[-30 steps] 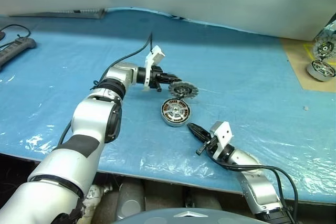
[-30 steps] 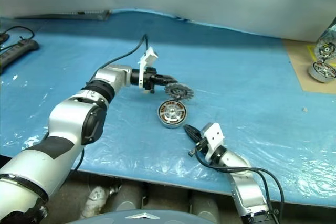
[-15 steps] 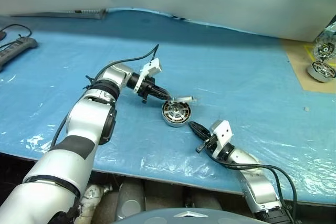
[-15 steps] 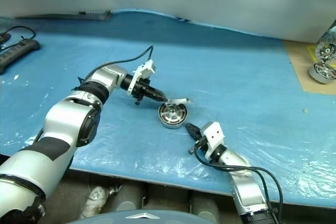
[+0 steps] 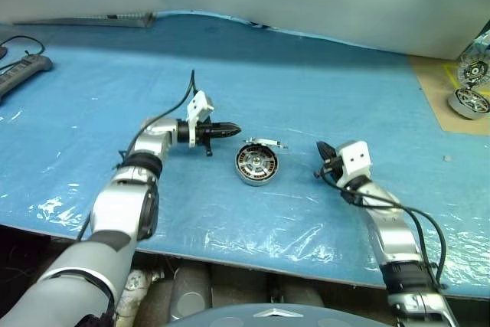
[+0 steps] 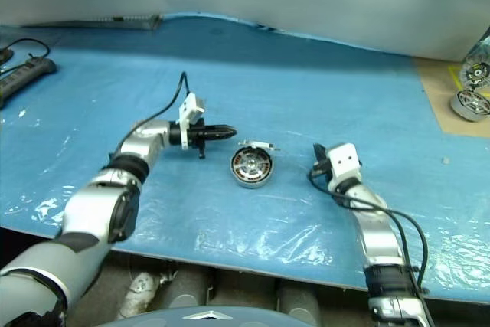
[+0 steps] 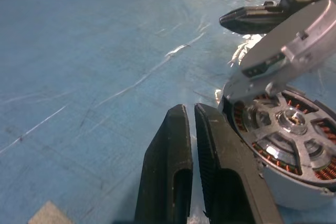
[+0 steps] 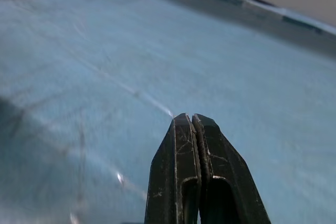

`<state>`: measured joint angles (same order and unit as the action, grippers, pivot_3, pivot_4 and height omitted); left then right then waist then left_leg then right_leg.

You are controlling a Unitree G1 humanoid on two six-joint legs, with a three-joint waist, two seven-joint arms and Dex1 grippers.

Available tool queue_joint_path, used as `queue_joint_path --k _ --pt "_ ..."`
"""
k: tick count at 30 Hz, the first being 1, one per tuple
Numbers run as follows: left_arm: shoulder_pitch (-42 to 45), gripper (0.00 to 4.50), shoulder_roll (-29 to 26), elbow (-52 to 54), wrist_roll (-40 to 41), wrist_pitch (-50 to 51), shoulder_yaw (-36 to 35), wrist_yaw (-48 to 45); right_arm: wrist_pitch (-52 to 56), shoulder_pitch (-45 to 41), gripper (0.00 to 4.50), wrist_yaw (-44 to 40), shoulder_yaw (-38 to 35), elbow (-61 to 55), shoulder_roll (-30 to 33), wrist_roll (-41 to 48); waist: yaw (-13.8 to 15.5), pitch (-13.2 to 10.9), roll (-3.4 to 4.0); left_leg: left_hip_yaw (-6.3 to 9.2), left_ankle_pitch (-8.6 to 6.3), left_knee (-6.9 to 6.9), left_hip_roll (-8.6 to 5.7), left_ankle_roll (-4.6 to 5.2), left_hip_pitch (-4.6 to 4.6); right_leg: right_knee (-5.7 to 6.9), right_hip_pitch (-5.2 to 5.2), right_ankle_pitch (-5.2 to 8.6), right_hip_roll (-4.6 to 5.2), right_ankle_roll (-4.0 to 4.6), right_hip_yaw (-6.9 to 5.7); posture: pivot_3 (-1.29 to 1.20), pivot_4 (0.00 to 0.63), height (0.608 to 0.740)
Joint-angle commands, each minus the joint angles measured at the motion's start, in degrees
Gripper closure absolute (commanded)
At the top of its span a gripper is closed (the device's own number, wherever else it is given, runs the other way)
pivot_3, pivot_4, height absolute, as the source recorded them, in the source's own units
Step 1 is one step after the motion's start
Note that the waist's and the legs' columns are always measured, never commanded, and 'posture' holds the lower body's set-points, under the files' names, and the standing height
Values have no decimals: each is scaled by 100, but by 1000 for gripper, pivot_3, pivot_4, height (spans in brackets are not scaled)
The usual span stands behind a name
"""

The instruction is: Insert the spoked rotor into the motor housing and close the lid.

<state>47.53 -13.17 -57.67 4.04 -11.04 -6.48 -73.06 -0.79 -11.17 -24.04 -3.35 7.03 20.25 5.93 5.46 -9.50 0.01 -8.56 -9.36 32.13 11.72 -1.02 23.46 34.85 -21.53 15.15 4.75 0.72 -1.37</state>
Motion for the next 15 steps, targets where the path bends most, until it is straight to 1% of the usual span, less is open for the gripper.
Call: queue_joint_path --k 1,4,7,11,15 --pt "-1014 4178 155 1881 483 80 -88 547 -84 -451 4500 -409 40 58 47 236 -3 0 0 0 -1 0 1 1 3 -1 -2 1 1 1 -1 0 150 740" --pt "-1973 4178 261 3257 711 355 -37 1048 -103 -776 4500 -678 122 214 39 277 0 0 0 -2 -2 5 3 4 18 2 -18 4 1 6 -2 0 150 740" --pt "-2759 4178 312 4216 829 656 71 1464 -141 -1077 4500 -952 211 413 10 316 -1 -1 2 -4 2 12 9 9 29 16 -36 4 -1 7 -4 0 150 740" --pt "-3285 4178 221 4773 1092 905 221 1489 -38 -1232 4500 -1395 333 322 -48 527 -11 -1 3 -11 4 20 8 13 28 26 -38 4 1 8 2 0 150 740" --pt "-3388 4178 31 4832 1221 898 314 1417 277 -1058 4500 -1762 428 -153 -42 833 -13 -2 4 -16 5 21 8 12 24 39 -47 4 -2 7 13 0 150 740"
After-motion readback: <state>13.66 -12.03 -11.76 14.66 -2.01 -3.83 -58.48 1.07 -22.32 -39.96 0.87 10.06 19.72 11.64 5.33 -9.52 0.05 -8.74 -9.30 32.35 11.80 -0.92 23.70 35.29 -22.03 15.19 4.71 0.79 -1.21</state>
